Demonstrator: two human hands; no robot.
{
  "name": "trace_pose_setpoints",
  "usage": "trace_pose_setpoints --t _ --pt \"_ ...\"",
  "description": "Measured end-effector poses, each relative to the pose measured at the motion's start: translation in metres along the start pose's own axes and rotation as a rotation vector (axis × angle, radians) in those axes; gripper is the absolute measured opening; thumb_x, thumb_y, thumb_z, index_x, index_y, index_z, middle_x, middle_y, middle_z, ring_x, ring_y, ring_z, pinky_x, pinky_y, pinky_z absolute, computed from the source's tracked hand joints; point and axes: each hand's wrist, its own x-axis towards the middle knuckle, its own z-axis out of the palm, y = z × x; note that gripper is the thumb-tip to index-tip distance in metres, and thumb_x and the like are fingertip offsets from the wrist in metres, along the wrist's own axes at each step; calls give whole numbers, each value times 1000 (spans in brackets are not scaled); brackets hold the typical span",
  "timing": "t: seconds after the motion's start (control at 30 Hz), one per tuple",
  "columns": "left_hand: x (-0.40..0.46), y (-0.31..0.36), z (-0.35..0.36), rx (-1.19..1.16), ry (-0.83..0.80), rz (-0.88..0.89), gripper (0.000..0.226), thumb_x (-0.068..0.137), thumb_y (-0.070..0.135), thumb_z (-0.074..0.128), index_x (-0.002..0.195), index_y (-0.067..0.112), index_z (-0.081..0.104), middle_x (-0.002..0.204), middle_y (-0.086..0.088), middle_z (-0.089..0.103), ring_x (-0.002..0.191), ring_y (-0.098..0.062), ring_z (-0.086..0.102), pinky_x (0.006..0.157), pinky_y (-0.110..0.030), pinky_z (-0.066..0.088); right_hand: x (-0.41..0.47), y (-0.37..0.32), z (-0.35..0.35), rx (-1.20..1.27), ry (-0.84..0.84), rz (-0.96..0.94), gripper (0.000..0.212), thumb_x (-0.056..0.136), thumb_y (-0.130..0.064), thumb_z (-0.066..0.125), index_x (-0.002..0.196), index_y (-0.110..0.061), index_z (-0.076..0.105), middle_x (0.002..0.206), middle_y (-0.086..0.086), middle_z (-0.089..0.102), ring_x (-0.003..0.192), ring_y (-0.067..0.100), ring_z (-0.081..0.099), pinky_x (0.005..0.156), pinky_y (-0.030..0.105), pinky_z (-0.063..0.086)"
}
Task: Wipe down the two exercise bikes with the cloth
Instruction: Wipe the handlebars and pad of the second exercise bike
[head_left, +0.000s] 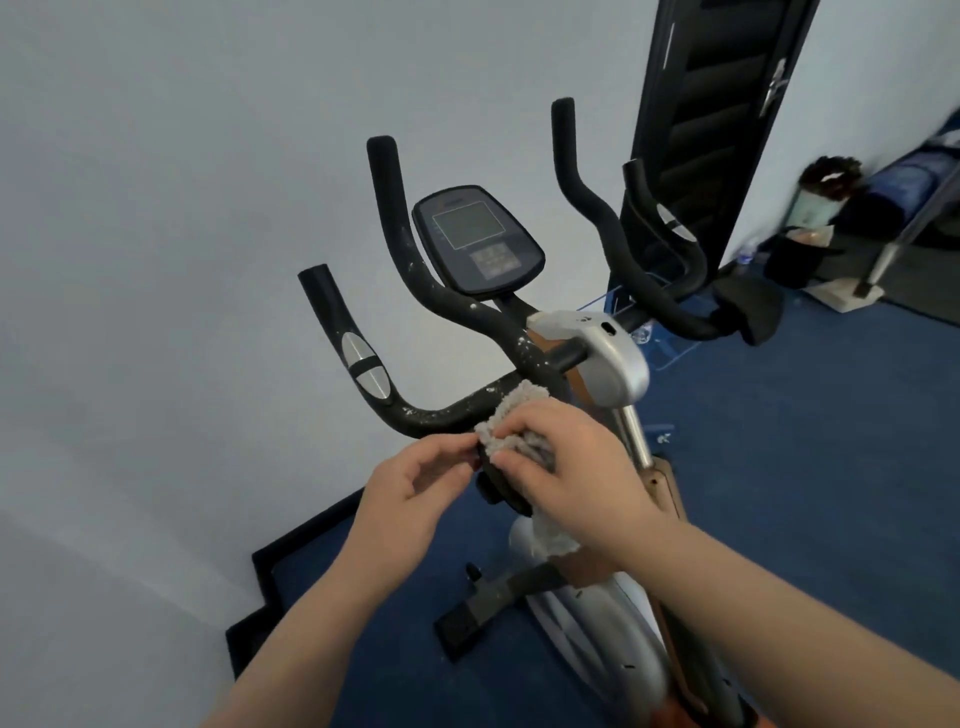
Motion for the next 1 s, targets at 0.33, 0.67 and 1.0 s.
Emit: trace_pose_setpoints --t 0.33,0.67,1.0 --pt "10 -4 -9 126 -95 47 31 90 18 61 116 35 64 105 23 68 100 2 63 81 -8 45 -26 8 -36 -116 -339 -56 5 88 -13 64 91 -17 65 94 -10 62 92 8 57 83 27 46" --pt "21 -14 -12 170 -142 85 33 91 31 59 123 36 59 117 25 63 110 3 57 91 -16 48 -45 -14 8 19 145 120 17 86 -14 68 97 -26 70 93 -18 65 92 0 59 86 24 48" --pt "31 -5 28 242 26 56 34 91 21 51 122 33 52 118 15 58 106 4 53 89 -19 44 -33 -11 -11 -369 -62 53 20 80 0 65 95 -12 71 98 -1 70 97 18 57 92 27 46"
